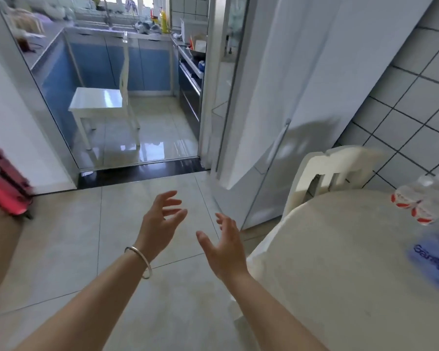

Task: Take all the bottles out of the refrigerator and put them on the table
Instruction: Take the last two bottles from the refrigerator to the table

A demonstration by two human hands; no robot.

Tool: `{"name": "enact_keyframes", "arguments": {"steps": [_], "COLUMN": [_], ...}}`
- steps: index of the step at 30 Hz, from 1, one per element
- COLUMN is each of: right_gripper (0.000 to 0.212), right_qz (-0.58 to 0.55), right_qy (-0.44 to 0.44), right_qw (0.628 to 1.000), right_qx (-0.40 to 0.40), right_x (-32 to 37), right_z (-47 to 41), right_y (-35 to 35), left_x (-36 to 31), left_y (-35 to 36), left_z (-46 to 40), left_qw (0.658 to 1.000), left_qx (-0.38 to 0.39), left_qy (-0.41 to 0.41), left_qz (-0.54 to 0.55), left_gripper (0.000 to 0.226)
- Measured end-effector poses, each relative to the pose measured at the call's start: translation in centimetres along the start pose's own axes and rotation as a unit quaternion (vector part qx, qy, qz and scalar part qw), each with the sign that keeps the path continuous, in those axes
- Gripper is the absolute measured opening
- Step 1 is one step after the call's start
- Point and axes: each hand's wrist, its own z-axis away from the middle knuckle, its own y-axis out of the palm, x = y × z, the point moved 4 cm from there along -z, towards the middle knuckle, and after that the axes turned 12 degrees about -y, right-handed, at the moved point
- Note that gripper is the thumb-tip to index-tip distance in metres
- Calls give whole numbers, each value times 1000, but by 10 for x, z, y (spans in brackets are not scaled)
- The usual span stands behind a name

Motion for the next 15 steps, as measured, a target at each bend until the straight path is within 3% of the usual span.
{"name": "enact_keyframes", "arguments": {"steps": [7, 15], "right_gripper": [60, 62], "right_qz": [16, -11], "right_qy": [17, 41], "right_qw": [999, 985], "right_qx": [-28, -167], "right_x": [60, 100], "right_z": [-108, -234], "right_y": [85, 92], "left_x": [8, -22], "left_y": [-90, -127], "left_z": [-113, -234], "left_qw": [997, 993], "left_qx": [26, 82], "left_qy": [52, 74], "left_qz": [-48, -44], "left_gripper": [46, 48]}}
